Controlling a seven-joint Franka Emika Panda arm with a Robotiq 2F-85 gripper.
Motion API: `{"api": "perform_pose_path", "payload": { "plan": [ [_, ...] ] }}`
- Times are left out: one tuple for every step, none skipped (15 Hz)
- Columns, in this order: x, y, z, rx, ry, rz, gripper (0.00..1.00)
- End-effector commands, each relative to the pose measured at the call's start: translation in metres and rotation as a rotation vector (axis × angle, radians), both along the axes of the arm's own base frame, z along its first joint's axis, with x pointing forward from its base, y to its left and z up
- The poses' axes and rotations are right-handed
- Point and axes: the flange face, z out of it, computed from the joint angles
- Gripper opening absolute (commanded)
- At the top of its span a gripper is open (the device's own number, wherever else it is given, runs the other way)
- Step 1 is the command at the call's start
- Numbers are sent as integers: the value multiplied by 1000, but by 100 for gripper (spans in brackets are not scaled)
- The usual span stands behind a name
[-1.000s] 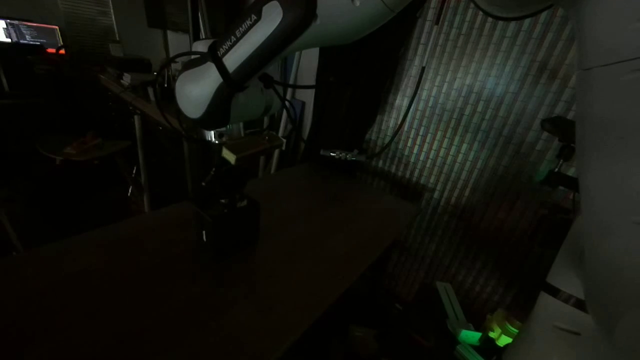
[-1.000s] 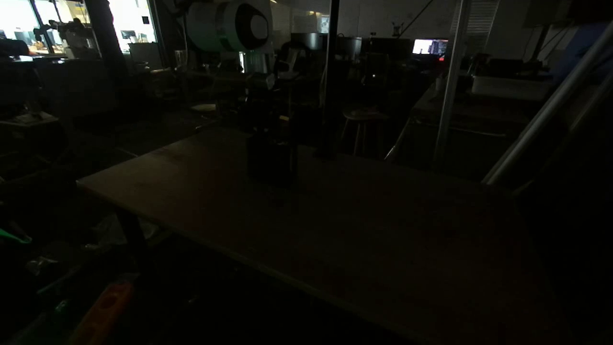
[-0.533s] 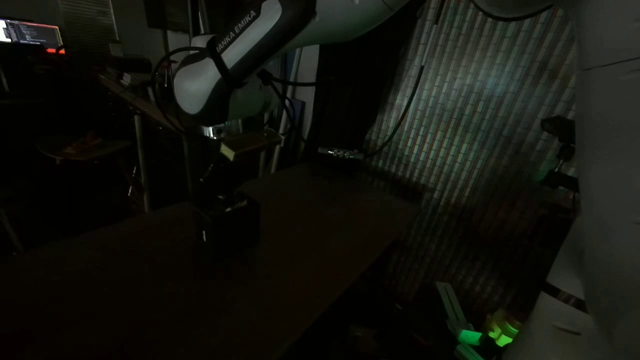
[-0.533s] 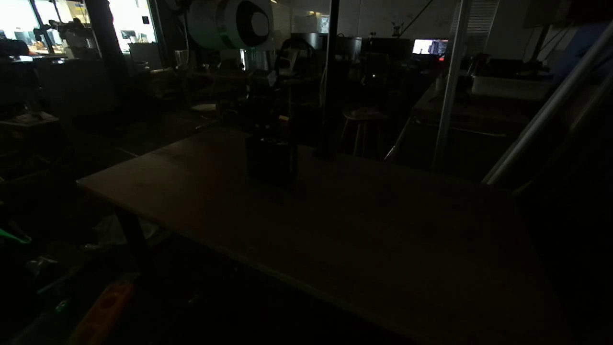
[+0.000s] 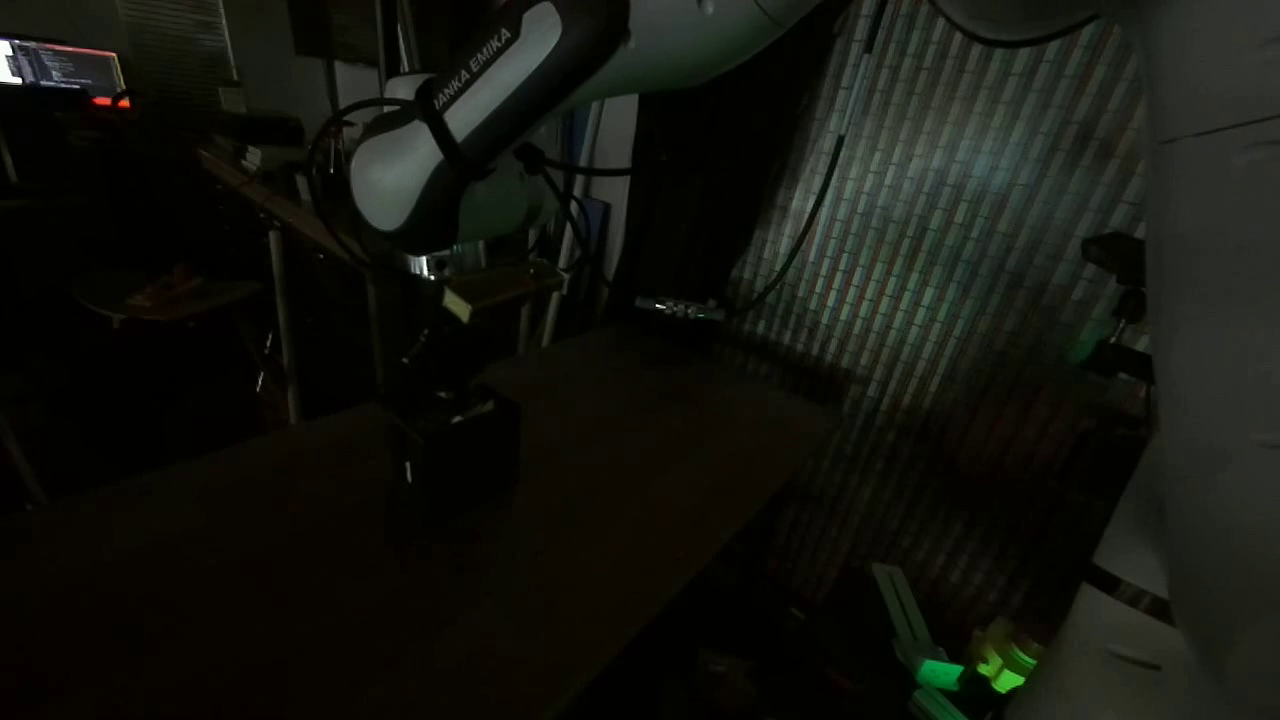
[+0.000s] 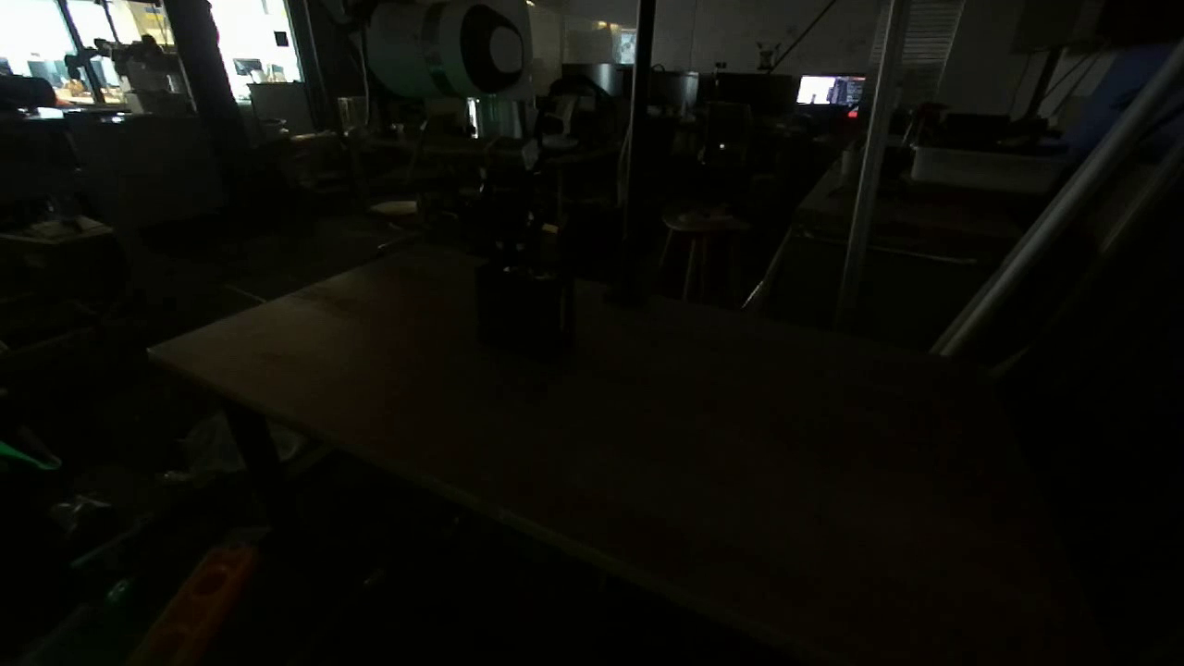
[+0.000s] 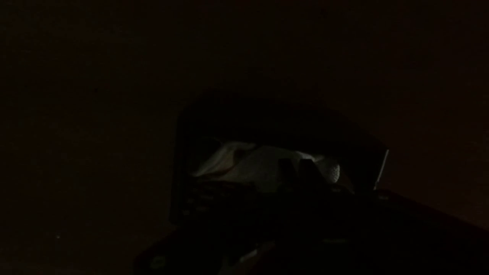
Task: Put the towel inside the black box
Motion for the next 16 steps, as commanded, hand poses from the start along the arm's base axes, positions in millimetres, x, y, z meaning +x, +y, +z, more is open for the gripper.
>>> {"api": "perform_pose_path", "payload": {
  "plan": [
    [6, -3, 3, -2, -19, 17, 12],
    [5, -4, 1, -1, -18, 16, 12],
    [5, -4, -1, 1, -17, 16, 12],
    [5, -4, -3, 2, -15, 15, 12],
    [5, -4, -6, 4, -13, 14, 12],
    [5, -5, -8, 4, -12, 13, 12],
    [6, -6, -10, 4, -15, 11, 12],
    [6, -7, -11, 5, -19, 8, 12],
    [7, -10, -13, 6, -24, 5, 12],
    [8, -12, -14, 7, -26, 2, 12],
    [9, -14, -18, 8, -28, 0, 12],
    [10, -15, -22, 13, -30, -3, 12],
    [10, -16, -28, 19, -27, -5, 12],
    [10, -16, -33, 26, -29, -7, 12],
    [10, -16, -41, 34, -26, -9, 12],
    [9, -16, -46, 39, -25, -9, 12]
  ]
}}
